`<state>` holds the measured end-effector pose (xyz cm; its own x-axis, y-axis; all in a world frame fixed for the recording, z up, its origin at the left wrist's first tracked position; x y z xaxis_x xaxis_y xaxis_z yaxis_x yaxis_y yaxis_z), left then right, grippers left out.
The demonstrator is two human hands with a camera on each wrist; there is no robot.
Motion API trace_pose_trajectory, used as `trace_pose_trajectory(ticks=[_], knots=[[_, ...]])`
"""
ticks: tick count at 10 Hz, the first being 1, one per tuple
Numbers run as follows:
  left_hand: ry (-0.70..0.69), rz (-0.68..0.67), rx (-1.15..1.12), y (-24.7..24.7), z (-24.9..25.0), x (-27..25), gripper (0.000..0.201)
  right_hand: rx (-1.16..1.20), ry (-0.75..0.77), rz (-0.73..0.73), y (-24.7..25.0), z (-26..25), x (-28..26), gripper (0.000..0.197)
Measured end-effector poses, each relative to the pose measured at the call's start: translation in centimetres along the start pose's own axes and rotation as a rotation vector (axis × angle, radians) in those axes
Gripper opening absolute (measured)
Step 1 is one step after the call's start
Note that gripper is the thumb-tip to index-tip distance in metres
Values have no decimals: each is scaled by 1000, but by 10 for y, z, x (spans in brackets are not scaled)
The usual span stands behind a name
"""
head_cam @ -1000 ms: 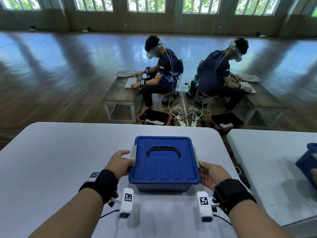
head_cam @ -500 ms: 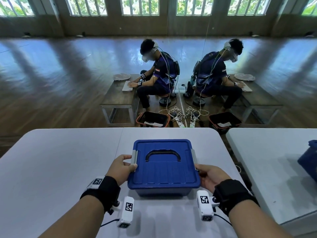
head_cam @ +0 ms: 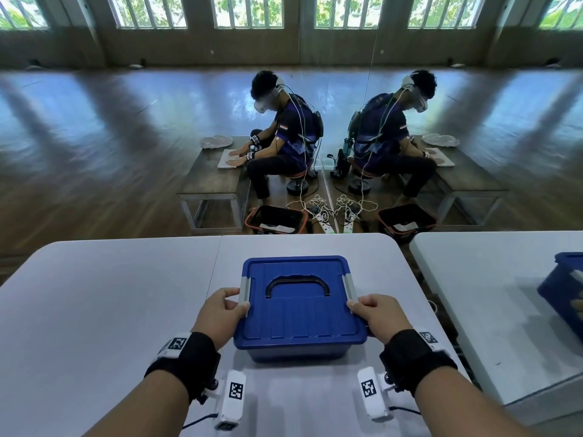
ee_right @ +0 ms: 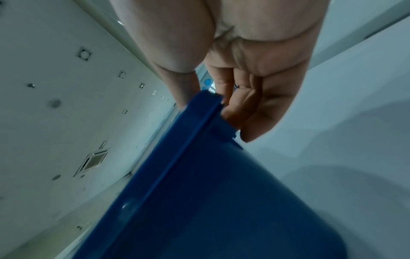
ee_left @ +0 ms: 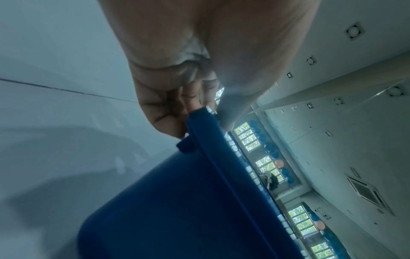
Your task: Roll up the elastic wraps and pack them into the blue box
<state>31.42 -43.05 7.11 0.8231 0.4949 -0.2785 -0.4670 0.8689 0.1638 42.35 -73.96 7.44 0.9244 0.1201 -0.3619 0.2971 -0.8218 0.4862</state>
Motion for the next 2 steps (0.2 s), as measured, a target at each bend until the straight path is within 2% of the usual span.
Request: trace_pose_trajectory(ticks=[1,2], knots=[[-2,-8,6,7,-5,-19,17,21,-1,-39,2,13,-14,39],[11,-5,114,23,-17,-53,19,-7,-78,-80,6,39,-42,38]])
Point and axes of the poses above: each hand's wrist, its own x-axis towards the middle knuckle, its own y-axis out of the back of the hand, z = x × y, the point moved 2 cm from there along x, towards the middle knuckle, and after that the axes turned 12 degrees about -x, right-handed, at the moved point
